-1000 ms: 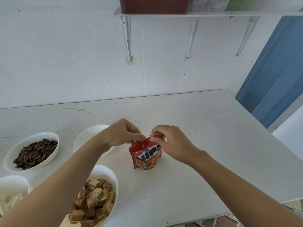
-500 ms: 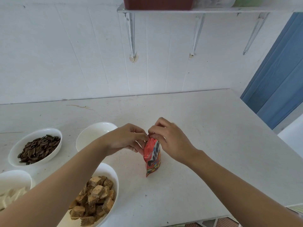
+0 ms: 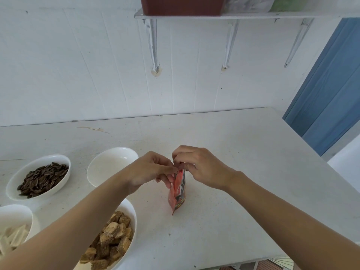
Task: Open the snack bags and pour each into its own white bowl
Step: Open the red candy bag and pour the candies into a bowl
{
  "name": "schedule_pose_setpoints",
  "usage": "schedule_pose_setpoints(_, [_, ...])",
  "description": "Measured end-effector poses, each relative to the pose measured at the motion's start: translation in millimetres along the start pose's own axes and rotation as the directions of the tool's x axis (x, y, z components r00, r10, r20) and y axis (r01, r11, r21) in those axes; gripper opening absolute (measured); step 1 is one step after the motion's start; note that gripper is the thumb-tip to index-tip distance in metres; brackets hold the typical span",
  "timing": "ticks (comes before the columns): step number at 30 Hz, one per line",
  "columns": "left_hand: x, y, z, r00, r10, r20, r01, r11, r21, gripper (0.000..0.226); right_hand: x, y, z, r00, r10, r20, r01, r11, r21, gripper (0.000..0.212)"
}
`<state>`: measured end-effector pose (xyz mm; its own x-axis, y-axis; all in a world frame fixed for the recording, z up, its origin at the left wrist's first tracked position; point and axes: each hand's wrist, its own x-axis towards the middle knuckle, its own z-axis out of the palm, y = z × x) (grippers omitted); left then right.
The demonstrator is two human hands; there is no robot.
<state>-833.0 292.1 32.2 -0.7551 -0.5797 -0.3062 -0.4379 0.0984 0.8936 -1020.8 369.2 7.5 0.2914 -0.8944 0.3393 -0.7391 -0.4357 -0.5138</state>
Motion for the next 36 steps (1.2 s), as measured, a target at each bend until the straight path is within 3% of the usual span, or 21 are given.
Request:
schedule_pose_setpoints(10, [0.9, -0.8, 17.0, 0.968, 0.062, -0.244, -0.029, 0.99, 0.135, 0.023, 0.4, 1.3, -4.8, 0.997, -0.073, 0.018, 0.075, 0.983, -0.17, 0.017])
schedule_pose_setpoints(17, [2.3, -5.6, -6.8, 0.882, 0.177, -0.437, 0.044, 0.891, 0.451, 0.023, -16.0, 9.8, -19.5, 0.999, -0.032, 0.038, 0.039, 0.978, -0.207, 0.018])
schedule_pose_setpoints(22, [0.4, -2.4, -4.7, 0.872, 0.274, -0.407, 0.011, 0.818, 0.575, 0.026, -23.8, 7.6, -20.3, 0.999, -0.028, 0.036, 0.038, 0.95, -0.309, 0.015])
schedule_pose_setpoints(32, [6.2, -10.2, -7.5, 0.844, 0.263, -0.467, -0.023, 0.888, 0.459, 0.026, -31.6, 7.2, -5.5, 1.0, -0.009, 0.02, 0.015, 0.949, -0.316, 0.017])
schedule_pose_setpoints(36, [1.8, -10.0, 3.9, 0.888, 0.173, -0.425, -0.042, 0.953, 0.299, 0.03, -29.3, 6.0, 6.9, 0.995, -0.081, -0.063, 0.046, 0.899, -0.435, 0.013])
